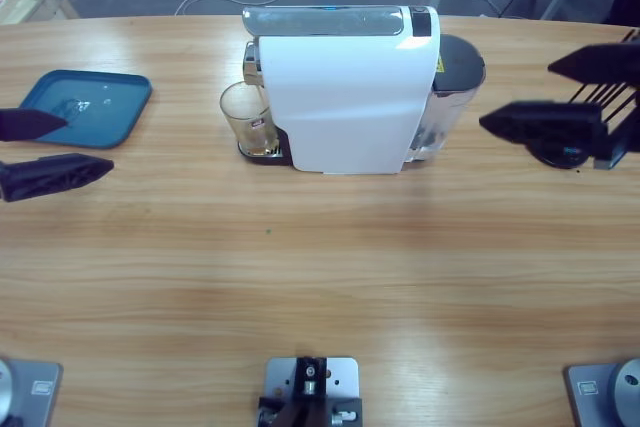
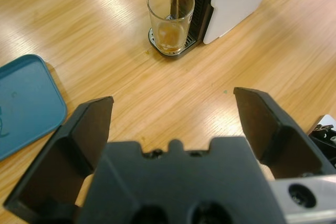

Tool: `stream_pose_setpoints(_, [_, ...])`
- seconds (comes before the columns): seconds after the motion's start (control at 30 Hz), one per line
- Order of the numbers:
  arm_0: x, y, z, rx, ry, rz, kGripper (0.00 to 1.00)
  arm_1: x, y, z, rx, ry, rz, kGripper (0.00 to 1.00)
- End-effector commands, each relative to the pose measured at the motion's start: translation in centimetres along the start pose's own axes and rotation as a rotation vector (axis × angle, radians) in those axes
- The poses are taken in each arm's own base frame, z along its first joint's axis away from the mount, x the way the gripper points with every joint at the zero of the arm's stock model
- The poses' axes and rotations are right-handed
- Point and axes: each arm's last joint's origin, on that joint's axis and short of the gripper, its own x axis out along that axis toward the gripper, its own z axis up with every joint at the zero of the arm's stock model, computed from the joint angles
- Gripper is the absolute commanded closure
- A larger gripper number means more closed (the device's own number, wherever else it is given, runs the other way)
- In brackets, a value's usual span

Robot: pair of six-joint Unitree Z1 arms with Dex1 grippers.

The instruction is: Pour coffee

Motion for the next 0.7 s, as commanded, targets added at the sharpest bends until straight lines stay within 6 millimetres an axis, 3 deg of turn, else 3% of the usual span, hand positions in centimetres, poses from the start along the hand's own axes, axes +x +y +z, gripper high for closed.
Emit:
stream_pose_setpoints(0.03, [0.0,-0.2,-1.6,0.009,0.039,-0.025,0.009,-1.1,-0.1,-1.0,-0.010,-0.049,0.009,0.000])
stream_pose_setpoints(0.7, [1.1,-0.2,-1.3,0.010,0.083,-0.050,0.009,-0.5,0.0,-1.3,-0.011,-0.041,0.030,0.000])
